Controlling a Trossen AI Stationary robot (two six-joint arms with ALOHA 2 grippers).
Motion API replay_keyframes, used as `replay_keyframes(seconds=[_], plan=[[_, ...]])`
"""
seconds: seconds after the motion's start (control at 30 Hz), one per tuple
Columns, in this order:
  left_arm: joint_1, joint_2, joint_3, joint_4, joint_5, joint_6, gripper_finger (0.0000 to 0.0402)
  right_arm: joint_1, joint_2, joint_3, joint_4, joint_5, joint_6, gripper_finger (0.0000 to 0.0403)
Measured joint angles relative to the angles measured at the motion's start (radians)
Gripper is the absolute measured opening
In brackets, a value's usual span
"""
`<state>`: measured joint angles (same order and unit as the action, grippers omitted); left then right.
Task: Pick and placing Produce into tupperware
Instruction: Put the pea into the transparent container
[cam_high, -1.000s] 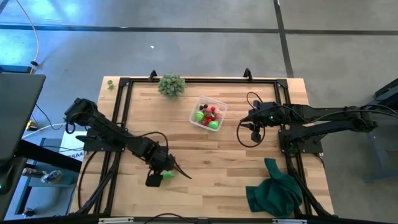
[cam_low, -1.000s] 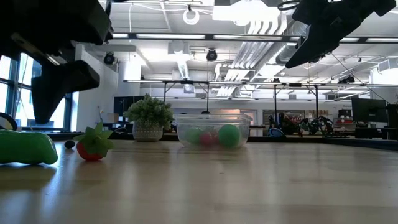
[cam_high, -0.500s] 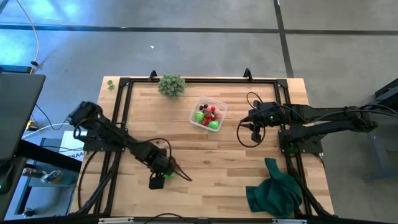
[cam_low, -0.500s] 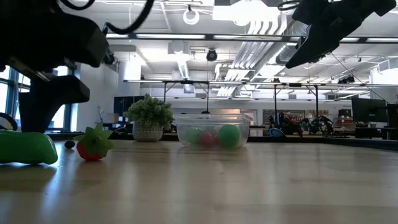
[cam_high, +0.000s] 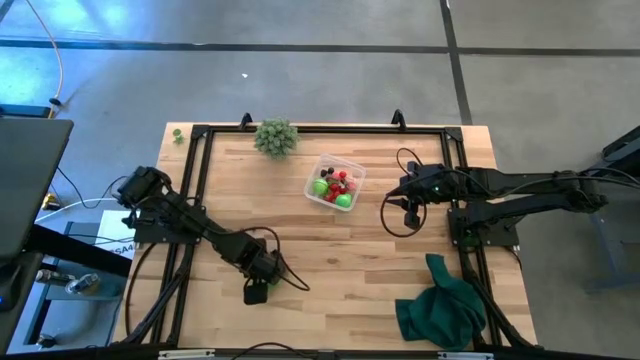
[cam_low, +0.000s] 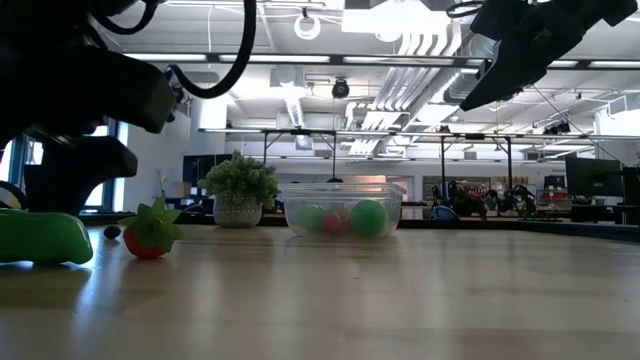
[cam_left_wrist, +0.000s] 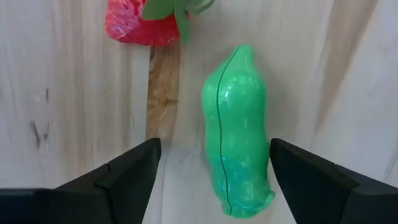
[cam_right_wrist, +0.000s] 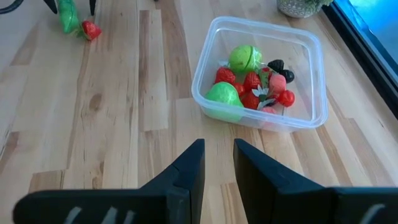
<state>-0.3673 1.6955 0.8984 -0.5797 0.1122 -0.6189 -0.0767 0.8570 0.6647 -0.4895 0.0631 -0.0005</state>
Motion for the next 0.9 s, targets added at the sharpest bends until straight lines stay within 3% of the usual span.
replay_keyframes(seconds=[0.9], plan=[[0.001, 0.003, -0.001, -0.109, -0.288, -0.013, 0.0299, 0.0, 0.0, 0.0, 0.0, 0.001, 0.0, 0.0075]])
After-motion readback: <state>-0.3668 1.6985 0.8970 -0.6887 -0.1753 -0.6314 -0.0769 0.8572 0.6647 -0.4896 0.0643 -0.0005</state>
